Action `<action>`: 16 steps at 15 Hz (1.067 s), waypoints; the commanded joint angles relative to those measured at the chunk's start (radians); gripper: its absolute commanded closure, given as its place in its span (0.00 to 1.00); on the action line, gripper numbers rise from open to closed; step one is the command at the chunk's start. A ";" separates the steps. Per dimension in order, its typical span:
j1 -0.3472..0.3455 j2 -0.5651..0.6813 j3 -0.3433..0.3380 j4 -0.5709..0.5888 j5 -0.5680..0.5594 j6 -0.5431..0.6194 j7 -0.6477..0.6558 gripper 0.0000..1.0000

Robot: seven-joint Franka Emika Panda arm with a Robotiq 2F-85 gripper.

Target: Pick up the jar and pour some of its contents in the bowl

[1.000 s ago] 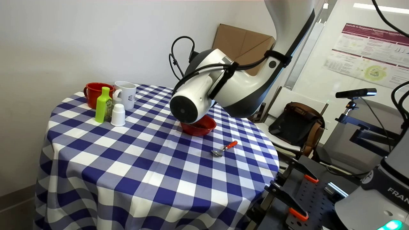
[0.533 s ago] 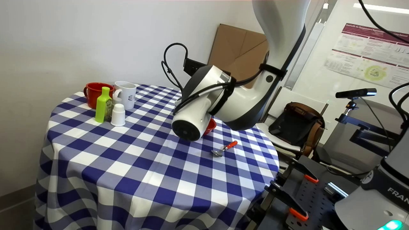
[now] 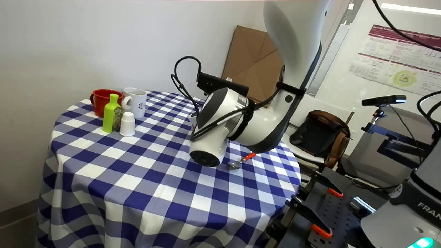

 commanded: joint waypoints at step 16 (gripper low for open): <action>-0.051 0.060 0.048 0.082 0.067 -0.056 0.062 0.92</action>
